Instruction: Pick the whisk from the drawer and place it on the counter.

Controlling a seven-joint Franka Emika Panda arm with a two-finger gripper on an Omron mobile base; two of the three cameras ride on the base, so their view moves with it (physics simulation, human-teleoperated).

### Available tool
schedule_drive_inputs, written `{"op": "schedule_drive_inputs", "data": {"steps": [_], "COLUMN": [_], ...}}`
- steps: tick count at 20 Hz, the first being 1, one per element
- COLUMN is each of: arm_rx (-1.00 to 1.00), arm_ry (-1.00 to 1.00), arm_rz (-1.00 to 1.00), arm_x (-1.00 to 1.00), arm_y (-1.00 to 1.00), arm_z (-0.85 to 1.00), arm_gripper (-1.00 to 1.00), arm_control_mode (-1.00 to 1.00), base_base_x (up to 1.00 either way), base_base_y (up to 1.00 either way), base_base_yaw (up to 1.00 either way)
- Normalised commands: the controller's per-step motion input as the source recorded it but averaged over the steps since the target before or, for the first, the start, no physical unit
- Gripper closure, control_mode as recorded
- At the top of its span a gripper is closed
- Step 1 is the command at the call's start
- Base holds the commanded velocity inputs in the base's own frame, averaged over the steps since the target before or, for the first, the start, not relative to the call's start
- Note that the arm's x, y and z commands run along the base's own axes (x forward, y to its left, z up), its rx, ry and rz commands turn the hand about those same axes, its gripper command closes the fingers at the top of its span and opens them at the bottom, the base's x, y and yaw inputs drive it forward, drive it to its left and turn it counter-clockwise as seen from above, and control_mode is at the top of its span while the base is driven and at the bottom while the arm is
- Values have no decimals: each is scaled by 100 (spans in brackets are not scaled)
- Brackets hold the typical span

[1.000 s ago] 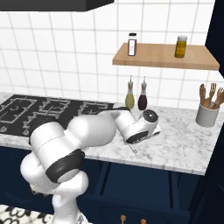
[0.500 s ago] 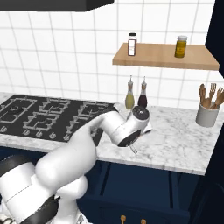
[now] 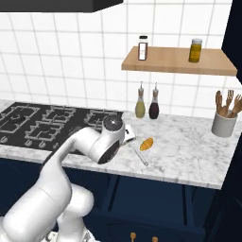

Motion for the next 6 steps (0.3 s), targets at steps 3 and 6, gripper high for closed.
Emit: {"op": "schedule_drive_inputs", "data": {"steps": [3, 6], "arm_rx": [0, 0], "arm_ry": [-9, -4], "arm_rz": [0, 0], "arm_x": [0, 0], "arm_y": [70, 61], "arm_z": [24, 30], "arm_gripper": [-100, -100], "arm_control_mode": [-100, -100], "base_base_x": [0, 0], "base_base_y": [0, 0], "base_base_yaw": [0, 0]}}
